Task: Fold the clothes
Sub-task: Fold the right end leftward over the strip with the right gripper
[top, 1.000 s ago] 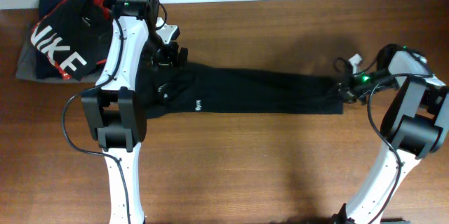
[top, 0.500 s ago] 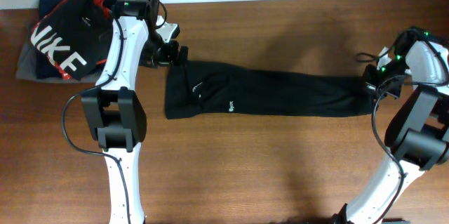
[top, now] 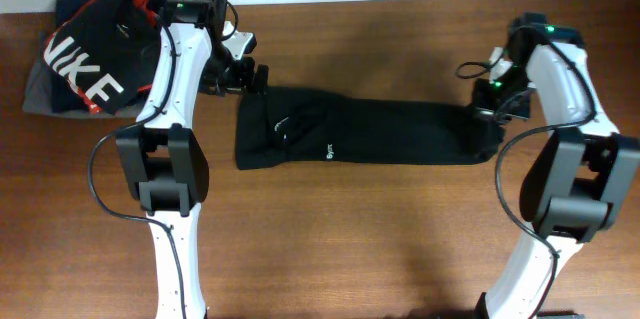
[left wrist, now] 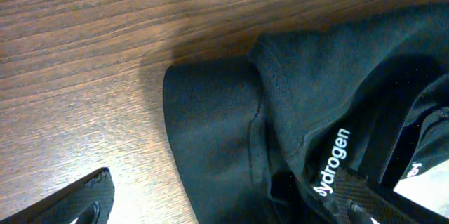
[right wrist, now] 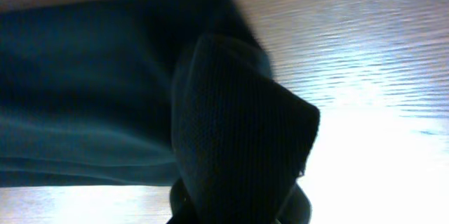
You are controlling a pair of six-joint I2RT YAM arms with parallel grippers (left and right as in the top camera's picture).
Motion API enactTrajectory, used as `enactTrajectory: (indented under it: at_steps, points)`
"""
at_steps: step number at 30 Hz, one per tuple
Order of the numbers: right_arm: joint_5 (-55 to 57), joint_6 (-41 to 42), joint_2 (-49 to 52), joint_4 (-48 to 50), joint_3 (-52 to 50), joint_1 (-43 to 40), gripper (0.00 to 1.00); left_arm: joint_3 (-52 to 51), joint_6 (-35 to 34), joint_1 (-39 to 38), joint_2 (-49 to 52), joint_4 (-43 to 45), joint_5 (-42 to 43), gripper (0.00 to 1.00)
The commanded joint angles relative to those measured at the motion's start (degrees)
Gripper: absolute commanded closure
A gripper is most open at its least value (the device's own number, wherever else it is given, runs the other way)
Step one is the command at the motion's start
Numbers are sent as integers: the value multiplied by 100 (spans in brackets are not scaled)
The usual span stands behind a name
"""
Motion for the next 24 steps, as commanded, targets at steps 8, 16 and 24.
enactTrajectory:
  at_steps: [8,16,24]
  points:
    - [107,391,-162,-26,-103,625,96,-31,72,-13,90,9,83,1]
    - [103,708,-133,28,-234,933,95,-31,72,-13,90,2,83,1]
    - [63,887,-133,149,-280,1123,49,-31,72,-13,90,-35,83,1]
